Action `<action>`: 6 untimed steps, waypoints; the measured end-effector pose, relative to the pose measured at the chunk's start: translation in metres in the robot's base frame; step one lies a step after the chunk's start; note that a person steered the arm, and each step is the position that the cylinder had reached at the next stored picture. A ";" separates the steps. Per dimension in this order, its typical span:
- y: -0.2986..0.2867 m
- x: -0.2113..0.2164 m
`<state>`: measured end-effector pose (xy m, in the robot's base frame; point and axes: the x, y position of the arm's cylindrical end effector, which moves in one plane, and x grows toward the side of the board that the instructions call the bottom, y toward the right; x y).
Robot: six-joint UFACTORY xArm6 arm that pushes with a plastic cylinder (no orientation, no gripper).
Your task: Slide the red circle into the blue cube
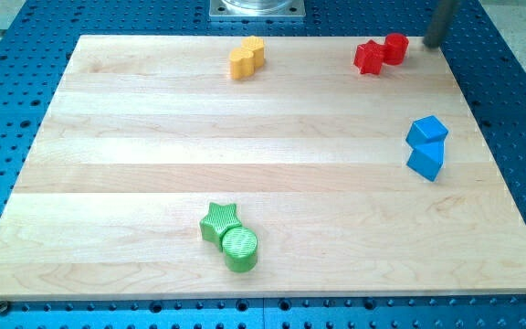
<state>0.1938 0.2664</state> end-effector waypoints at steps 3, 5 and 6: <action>-0.082 0.060; -0.058 0.066; -0.058 0.114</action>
<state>0.3077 0.2082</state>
